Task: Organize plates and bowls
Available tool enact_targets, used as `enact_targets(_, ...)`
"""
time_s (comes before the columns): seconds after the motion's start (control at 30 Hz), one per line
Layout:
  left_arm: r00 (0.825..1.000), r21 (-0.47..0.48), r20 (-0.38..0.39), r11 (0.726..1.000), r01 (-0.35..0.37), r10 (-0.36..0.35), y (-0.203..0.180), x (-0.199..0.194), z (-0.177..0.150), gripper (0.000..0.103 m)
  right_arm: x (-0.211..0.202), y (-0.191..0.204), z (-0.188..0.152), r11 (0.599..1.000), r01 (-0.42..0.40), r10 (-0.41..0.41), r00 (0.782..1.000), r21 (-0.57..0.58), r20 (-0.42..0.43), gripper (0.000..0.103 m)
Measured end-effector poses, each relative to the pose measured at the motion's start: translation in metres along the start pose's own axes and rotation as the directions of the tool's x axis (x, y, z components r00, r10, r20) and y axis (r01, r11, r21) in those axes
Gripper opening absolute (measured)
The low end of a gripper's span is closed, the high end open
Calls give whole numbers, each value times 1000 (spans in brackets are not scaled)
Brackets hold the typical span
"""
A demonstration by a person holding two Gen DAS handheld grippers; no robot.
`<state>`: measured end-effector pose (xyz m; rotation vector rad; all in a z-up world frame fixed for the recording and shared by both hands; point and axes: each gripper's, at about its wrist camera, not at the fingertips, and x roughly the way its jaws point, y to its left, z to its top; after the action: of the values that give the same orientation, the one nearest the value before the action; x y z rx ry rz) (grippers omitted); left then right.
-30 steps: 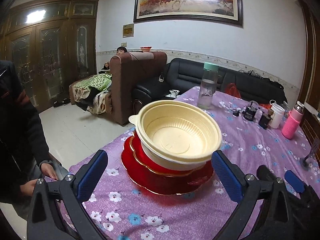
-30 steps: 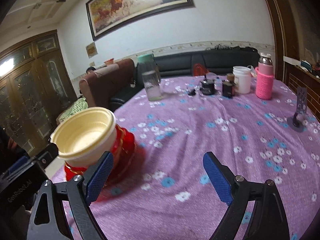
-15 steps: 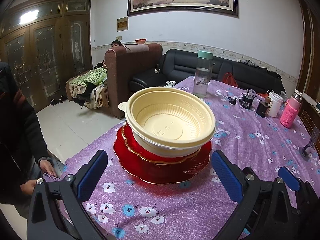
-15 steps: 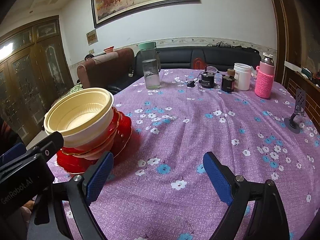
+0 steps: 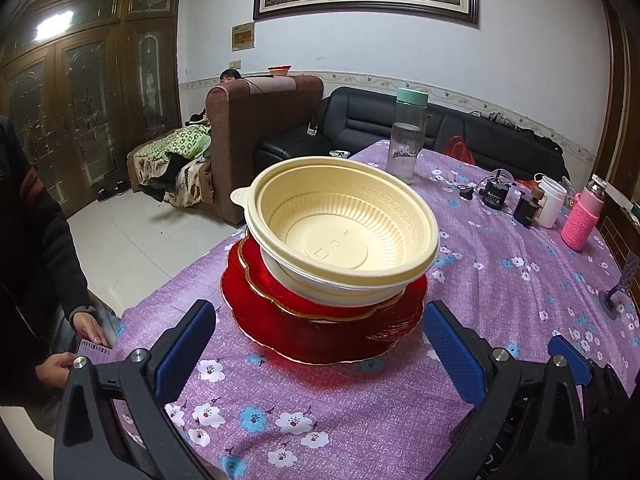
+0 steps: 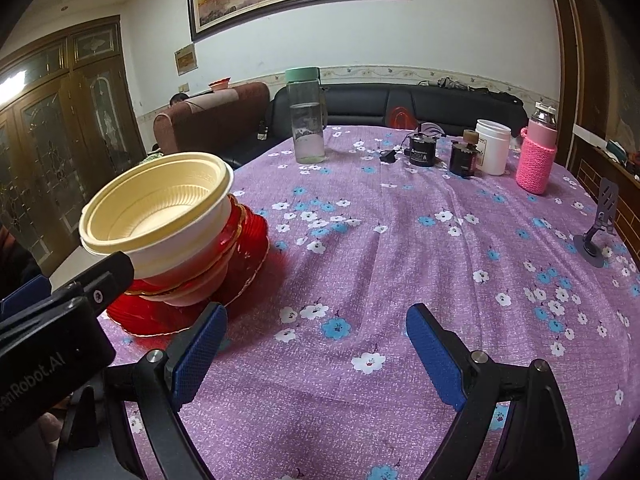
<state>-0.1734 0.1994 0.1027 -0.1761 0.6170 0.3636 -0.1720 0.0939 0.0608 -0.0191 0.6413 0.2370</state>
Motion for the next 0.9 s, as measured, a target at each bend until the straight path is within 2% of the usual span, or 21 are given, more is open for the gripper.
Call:
enact_targets(0.23,1000,2,-4,1000,1,-1,-1,3,1,103,7,-10,-1,999,45,-45,999,23,-10,94)
enact_targets(0.63,1000,-1,-17,1000,5,-5,0,8,-3,103,9,12,-9,999,20,-21,1000,-42,-17,94)
enact_targets(0.9,1000,-3,-21,1000,10,-11,0,10,-3,103,12,11,-11,999,22,-23,999,-33,-28,94)
